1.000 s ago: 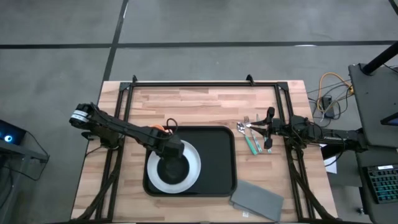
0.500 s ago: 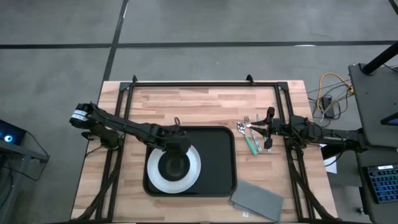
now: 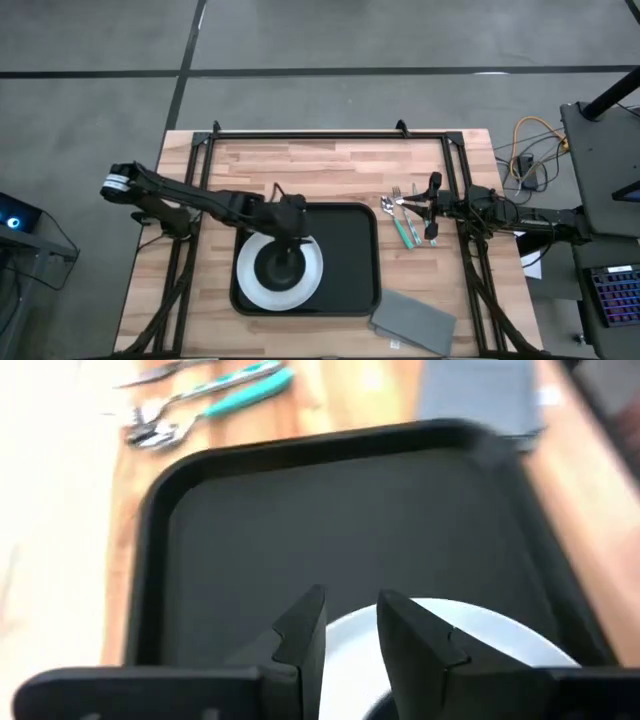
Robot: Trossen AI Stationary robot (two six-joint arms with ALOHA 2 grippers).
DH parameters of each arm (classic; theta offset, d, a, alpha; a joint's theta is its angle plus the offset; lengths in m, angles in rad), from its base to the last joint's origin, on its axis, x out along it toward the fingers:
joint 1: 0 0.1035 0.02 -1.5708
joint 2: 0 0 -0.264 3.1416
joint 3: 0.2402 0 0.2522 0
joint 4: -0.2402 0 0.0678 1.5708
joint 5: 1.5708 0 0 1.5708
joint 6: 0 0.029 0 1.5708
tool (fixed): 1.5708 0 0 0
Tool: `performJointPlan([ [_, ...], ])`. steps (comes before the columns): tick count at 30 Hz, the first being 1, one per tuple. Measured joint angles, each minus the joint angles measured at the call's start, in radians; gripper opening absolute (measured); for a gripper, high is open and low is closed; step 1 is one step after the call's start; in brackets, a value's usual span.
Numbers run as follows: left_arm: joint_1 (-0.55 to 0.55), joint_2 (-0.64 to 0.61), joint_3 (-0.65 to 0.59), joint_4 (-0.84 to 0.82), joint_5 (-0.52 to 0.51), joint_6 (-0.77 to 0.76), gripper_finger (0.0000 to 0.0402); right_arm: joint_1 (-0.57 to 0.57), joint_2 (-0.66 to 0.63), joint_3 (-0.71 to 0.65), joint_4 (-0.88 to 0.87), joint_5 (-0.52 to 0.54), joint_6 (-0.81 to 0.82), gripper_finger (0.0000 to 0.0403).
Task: Set up tray
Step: Put the gray table napkin to the right of the white plate on the black tray
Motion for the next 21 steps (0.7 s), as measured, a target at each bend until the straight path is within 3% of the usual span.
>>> performJointPlan([
  [4, 0.016, -0.098, -0.164, 0.191, 0.077, 0.023, 0.0075, 0.000, 0.000, 0.000, 0.000, 0.000, 0.000, 0.0068],
  [14, 0.056, -0.423, -0.646, 0.664, 0.080, 0.027, 0.0075, 0.000, 0.000, 0.000, 0.000, 0.000, 0.000, 0.0068],
  [21, 0.086, -0.703, -0.842, 0.722, 0.078, -0.042, 0.0075, 0.000, 0.000, 0.000, 0.000, 0.000, 0.000, 0.0068],
])
